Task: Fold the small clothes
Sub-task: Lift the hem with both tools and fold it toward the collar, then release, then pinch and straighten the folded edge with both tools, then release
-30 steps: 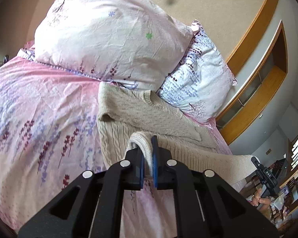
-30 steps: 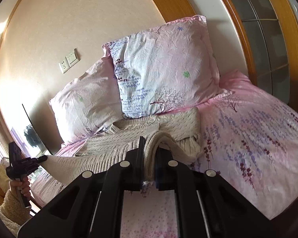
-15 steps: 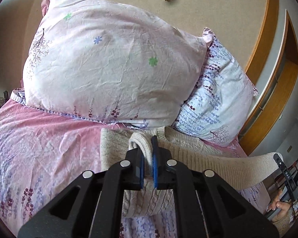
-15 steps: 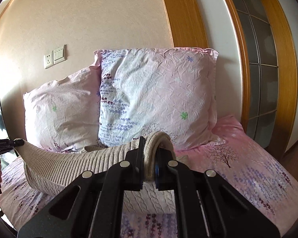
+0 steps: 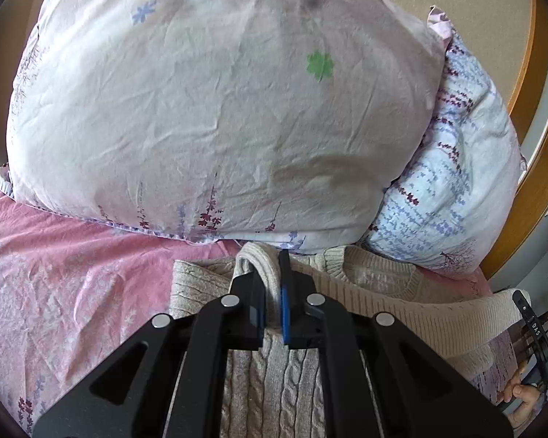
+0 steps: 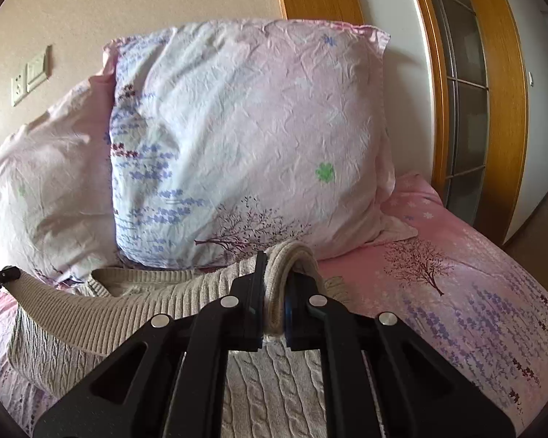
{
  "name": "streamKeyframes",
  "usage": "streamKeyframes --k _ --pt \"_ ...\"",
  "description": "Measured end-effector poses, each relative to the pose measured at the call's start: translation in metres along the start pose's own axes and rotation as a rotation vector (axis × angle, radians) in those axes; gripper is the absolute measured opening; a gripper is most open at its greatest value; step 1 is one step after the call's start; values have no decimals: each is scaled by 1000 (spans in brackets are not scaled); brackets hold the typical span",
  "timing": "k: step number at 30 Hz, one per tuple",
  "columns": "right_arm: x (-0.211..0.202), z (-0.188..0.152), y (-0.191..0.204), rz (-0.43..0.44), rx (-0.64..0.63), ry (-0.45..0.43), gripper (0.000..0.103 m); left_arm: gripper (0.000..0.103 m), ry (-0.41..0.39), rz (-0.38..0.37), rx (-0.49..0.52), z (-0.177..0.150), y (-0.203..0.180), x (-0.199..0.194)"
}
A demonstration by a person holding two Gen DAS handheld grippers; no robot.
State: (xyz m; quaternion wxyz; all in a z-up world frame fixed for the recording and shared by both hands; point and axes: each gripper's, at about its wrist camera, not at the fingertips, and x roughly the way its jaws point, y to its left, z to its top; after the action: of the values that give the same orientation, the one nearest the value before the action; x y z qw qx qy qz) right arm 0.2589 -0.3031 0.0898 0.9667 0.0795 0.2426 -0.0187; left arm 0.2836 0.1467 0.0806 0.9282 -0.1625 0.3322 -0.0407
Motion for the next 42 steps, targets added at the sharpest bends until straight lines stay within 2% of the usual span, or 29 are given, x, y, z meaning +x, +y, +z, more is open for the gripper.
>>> streamKeyframes --k 4,7,17,21,22,24,25,26,27,34,40,42 --pt "29 -7 1 -30 27 77 8 6 43 23 -8 -4 2 30" --pt "39 -9 2 -37 42 88 8 6 61 29 -20 -7 5 43" --pt "61 -10 0 -69 72 134 8 6 88 28 -35 -7 8 65" --pt "74 -11 -3 -82 104 180 8 7 104 25 -36 -7 5 72" --pt "78 -11 -3 -74 121 198 11 7 112 26 -39 -6 4 74" --pt "84 -11 -5 -62 149 234 29 9 128 28 -51 -6 3 79" --pt "85 -10 -6 -62 157 237 45 11 137 25 -58 -6 3 80" --pt "84 -9 -6 -61 159 234 54 17 143 19 -64 -6 3 81" --pt "83 -8 -5 -56 155 224 55 25 142 18 -67 -6 3 81" --pt "73 -2 -8 -25 151 221 57 46 115 15 -66 -3 2 69" --pt "47 -1 -32 -40 159 208 57 47 92 16 -59 -4 20 38" --pt "35 -2 -43 -32 156 204 57 47 95 -8 -55 -8 30 24"
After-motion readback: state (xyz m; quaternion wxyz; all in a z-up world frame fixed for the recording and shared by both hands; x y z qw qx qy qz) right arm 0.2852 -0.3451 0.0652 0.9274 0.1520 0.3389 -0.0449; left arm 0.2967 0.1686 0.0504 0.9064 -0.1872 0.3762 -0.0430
